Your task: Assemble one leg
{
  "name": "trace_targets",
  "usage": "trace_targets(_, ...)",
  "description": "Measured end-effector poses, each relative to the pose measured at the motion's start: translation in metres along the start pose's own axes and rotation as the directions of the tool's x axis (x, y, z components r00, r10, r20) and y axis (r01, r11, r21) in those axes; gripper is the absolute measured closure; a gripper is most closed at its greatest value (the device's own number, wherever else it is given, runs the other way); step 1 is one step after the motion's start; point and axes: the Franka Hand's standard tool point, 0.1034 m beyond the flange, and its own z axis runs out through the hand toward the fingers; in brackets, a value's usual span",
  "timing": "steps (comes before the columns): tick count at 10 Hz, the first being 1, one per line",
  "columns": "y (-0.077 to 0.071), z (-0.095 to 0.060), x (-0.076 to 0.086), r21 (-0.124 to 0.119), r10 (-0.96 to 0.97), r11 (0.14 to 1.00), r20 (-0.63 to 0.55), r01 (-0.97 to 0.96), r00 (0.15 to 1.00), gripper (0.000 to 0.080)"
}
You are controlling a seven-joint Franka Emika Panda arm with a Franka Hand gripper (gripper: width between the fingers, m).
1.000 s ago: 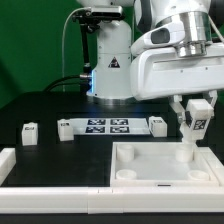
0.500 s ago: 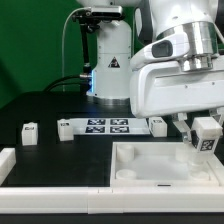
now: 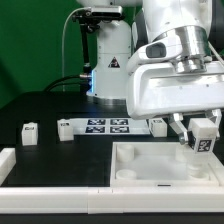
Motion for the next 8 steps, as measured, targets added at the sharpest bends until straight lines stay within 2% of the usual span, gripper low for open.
trace_targets(4, -0.003, 0.004, -0.001, -0.003, -0.001, 1.0, -0.029, 0.001, 1.0, 0.0509)
trace_targets(8, -0.003, 0.017, -0.016, -0.007, 0.007, 1.0, -0.044, -0.007, 0.999, 0.0509)
